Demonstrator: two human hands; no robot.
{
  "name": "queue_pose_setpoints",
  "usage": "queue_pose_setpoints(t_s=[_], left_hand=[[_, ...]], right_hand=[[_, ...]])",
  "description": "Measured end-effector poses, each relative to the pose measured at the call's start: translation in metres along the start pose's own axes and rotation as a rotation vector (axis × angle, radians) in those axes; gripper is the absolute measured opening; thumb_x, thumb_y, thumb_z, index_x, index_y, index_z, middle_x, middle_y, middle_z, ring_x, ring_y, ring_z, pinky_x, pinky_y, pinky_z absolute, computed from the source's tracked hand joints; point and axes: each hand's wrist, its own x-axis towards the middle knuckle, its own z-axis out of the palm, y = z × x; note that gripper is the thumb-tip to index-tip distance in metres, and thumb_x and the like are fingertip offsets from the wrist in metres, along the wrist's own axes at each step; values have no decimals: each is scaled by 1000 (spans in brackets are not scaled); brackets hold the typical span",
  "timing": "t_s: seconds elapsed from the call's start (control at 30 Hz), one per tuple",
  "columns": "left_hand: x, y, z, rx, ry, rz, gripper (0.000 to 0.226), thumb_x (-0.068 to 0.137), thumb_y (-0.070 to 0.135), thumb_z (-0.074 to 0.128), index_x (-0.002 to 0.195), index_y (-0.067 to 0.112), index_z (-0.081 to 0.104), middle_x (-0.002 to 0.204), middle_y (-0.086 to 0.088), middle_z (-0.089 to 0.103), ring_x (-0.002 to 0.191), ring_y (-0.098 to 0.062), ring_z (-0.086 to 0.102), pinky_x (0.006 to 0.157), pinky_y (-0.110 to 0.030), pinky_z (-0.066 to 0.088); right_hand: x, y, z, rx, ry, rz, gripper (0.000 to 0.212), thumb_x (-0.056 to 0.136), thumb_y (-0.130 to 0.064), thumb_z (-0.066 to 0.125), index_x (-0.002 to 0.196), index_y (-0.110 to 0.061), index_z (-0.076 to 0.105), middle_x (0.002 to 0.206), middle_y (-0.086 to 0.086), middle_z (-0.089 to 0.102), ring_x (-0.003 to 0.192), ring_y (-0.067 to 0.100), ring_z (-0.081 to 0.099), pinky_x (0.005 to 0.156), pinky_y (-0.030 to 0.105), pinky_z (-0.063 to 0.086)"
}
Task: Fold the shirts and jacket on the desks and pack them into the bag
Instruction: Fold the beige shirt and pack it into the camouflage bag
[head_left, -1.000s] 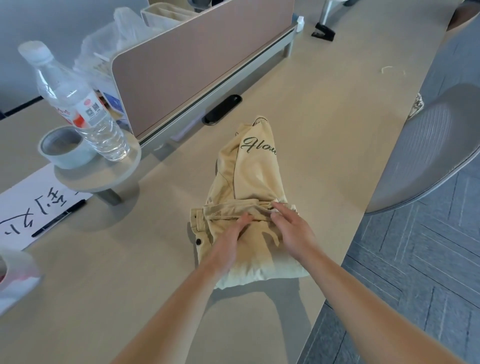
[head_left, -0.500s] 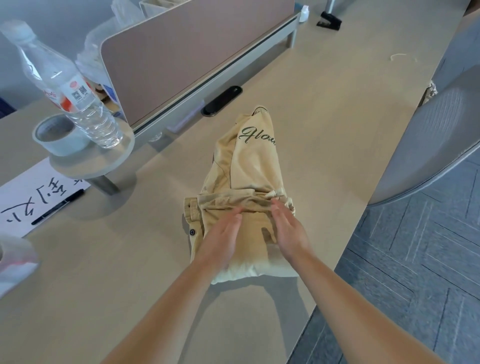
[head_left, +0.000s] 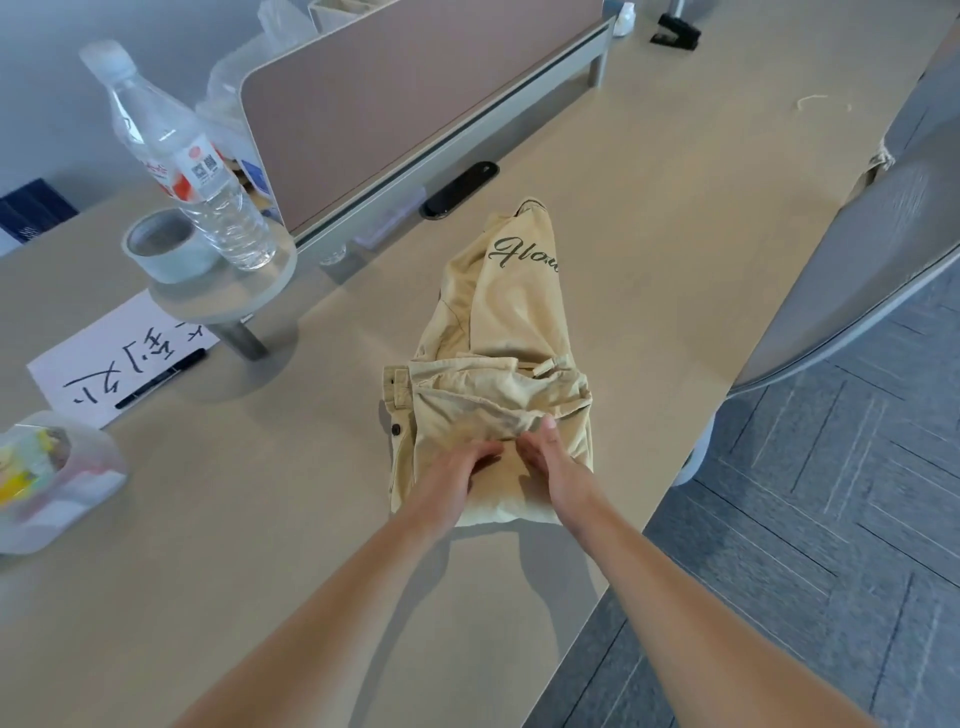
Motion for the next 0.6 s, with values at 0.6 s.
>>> queue_pose_setpoints(t_s=[0.6], left_hand=[[-49, -56, -19, 23, 397, -92, 29, 72, 41, 73, 98, 29, 67, 101, 6, 70, 92, -17, 68, 84, -44, 58]], right_hand=[[-36, 26, -4, -344, 289, 4, 67, 89, -30, 68, 148, -34, 37, 140, -2, 39, 83, 10, 53, 59, 31, 51]])
